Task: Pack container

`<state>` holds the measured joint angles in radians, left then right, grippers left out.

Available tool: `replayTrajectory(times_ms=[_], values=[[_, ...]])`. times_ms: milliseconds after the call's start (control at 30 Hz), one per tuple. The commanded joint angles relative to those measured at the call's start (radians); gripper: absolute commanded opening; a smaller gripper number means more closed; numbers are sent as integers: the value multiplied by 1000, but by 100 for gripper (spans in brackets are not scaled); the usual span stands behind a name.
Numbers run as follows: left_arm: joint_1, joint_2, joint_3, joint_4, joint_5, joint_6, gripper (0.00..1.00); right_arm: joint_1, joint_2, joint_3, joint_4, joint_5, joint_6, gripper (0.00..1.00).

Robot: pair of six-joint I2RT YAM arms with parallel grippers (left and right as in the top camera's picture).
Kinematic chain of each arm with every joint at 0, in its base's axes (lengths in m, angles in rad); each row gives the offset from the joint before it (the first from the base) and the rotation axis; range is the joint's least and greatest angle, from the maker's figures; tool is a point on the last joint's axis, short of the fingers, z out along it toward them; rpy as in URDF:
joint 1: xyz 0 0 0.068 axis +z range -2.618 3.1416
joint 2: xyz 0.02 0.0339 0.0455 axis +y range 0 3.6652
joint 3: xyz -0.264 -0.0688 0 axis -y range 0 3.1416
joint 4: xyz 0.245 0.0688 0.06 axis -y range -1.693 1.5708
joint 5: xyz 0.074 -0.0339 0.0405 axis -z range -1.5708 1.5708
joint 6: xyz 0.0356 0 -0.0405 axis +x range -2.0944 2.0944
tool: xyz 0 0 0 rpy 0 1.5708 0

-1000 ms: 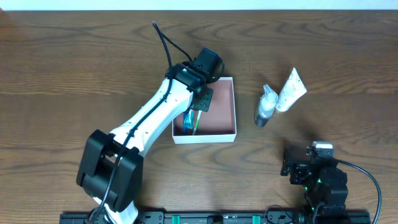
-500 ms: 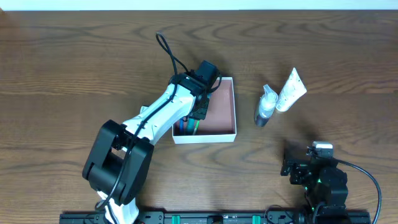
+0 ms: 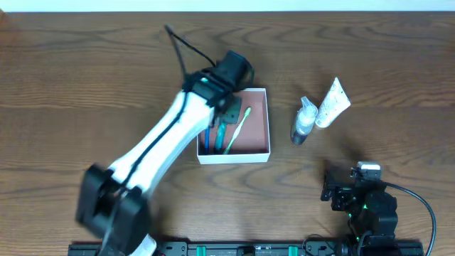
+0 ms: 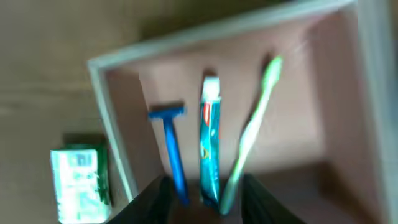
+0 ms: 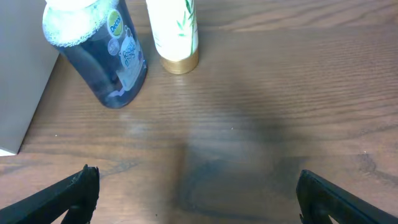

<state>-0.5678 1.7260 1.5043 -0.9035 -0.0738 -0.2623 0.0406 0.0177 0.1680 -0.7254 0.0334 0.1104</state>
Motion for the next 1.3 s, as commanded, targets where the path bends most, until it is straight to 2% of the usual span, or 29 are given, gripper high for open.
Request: replayTrajectory(times_ms=[0, 167, 333, 467, 633, 1000, 1267], values=[[-4, -83, 32, 19, 48, -2, 38, 0, -3, -2, -4, 0, 0, 99], [-23, -64, 10, 30, 67, 19, 37, 0, -3, -2, -4, 0, 0, 99], [-42, 29, -15, 40, 68, 22, 30, 0, -3, -2, -4, 0, 0, 99], [-57, 122, -15, 80, 113, 70, 24, 0, -3, -2, -4, 0, 0, 99], [-60, 185, -15, 108, 116, 101, 12, 0, -3, -2, -4, 0, 0, 99], [-110, 288, -18, 72, 115, 72, 10, 0, -3, -2, -4, 0, 0, 99], [-113, 293, -29, 83, 115, 32, 10, 0, -3, -2, -4, 0, 0, 99]])
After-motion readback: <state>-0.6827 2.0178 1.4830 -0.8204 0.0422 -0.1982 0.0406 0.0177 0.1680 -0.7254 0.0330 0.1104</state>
